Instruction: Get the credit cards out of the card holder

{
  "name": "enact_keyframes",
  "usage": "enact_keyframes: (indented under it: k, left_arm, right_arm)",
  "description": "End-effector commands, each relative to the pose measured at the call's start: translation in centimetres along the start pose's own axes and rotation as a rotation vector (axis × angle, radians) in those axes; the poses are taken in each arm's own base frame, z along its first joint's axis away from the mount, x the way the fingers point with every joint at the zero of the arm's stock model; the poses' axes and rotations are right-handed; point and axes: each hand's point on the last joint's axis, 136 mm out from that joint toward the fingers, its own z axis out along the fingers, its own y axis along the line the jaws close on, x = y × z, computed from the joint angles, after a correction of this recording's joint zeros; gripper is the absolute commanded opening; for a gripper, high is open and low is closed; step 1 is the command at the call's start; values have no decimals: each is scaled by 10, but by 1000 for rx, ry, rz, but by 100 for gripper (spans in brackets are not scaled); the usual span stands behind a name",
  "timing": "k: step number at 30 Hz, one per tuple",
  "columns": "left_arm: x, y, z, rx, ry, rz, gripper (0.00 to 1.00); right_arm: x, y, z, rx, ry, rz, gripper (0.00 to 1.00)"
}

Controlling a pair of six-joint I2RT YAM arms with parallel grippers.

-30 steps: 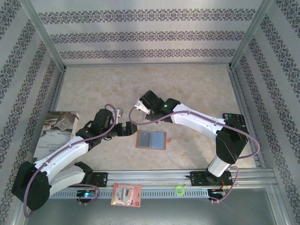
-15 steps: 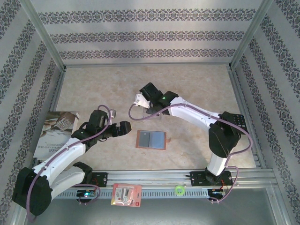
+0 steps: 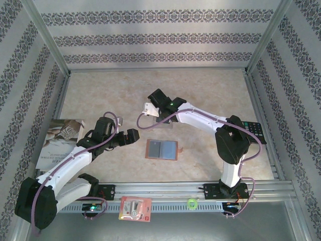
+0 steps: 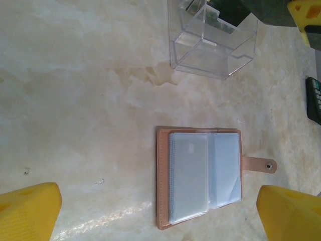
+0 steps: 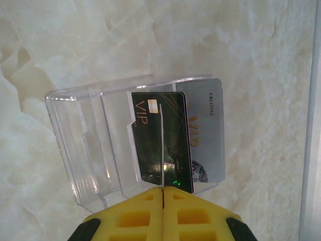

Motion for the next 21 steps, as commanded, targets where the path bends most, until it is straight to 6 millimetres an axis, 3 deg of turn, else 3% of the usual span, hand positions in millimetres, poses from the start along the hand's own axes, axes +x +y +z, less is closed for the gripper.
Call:
enact_keyframes:
  k: [1,12,17,21]
  left_arm:
    - [4,8,1,-18,18,-20,100]
    - [4,13,2,-27,19,-26,100]
    - [4,10,1,-14,21,-26,100]
    - [4,9,1,-8,22,-27,100]
  right_arm:
    - [-6,-9,6,26,-6,-17,0]
    - [-2,-11,21,43,22,-32,0]
    - [0,-32,28,155,37,-4,19]
    - [-6,-57,25,269,20,43,24]
